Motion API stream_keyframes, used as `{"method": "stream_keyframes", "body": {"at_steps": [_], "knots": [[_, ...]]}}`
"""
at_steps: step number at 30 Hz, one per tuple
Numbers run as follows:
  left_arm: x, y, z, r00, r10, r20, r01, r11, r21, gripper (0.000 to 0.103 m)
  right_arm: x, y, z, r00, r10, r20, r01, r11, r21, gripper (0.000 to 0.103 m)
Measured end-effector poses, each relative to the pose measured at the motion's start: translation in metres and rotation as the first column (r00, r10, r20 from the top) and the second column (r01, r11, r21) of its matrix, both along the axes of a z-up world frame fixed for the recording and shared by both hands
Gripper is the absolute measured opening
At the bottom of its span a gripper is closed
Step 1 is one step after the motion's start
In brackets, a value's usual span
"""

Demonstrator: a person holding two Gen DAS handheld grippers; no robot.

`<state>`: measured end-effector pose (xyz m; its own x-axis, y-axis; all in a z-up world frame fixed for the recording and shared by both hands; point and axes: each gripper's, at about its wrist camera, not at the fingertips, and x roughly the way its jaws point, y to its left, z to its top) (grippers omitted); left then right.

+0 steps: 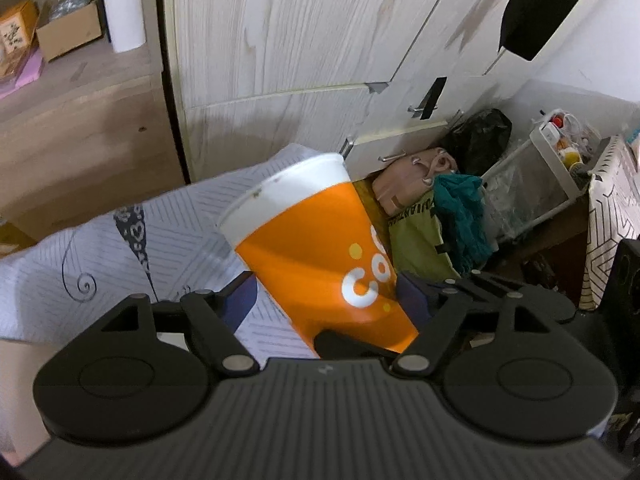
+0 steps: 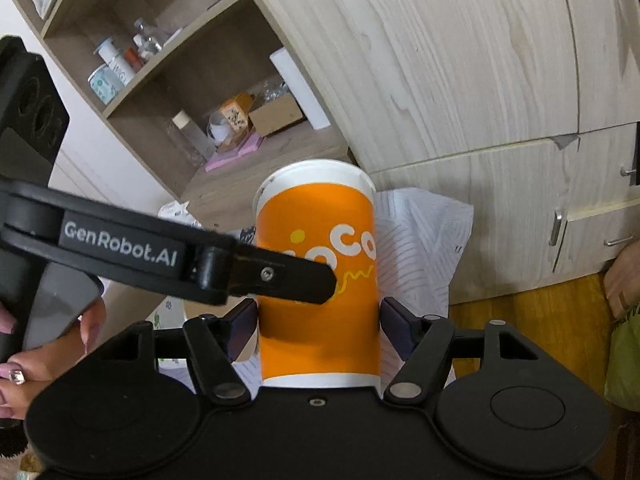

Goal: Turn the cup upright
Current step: 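Close the right gripper around the orange cup's body, then lift the orange cup with the right gripper and rotate it rim-up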

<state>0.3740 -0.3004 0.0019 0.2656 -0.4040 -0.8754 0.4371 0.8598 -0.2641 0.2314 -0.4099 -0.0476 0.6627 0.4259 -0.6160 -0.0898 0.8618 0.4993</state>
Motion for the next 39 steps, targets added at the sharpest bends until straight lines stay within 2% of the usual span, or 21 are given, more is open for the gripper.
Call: {"method": "stream_keyframes", "body": {"at_steps": [8, 12, 17, 22, 33, 39], "knots": [[-0.017, -0.011, 0.001, 0.999, -0.023, 0.022, 0.023, 1.000, 0.001, 0.076, -0.020, -0.005, 0.000, 0.999, -0.034, 0.021, 0.034, 0.999, 0.010, 0.073], [-0.033, -0.017, 0.006, 0.998, -0.033, 0.050, 0.033, 0.999, 0.013, 0.076, -0.033, -0.011, 0.000, 0.998, -0.069, 0.012, 0.068, 0.996, 0.063, 0.073], [-0.054, -0.011, 0.012, 0.999, -0.044, 0.024, 0.045, 0.999, -0.025, 0.076, -0.058, -0.013, 0.001, 0.995, -0.096, 0.002, 0.095, 0.989, 0.113, 0.073], [-0.088, -0.004, 0.017, 0.996, -0.073, 0.051, 0.075, 0.997, -0.028, 0.076, -0.089, -0.003, 0.005, 0.995, -0.098, 0.023, 0.095, 0.990, 0.105, 0.073], [-0.165, 0.037, 0.027, 0.989, -0.118, 0.089, 0.125, 0.989, -0.075, 0.077, -0.154, 0.029, 0.015, 0.996, -0.085, 0.036, 0.080, 0.990, 0.117, 0.073], [-0.188, 0.077, 0.024, 0.988, -0.095, 0.120, 0.106, 0.990, -0.091, 0.077, -0.171, 0.061, 0.018, 0.999, -0.035, 0.019, 0.032, 0.990, 0.136, 0.071]]}}
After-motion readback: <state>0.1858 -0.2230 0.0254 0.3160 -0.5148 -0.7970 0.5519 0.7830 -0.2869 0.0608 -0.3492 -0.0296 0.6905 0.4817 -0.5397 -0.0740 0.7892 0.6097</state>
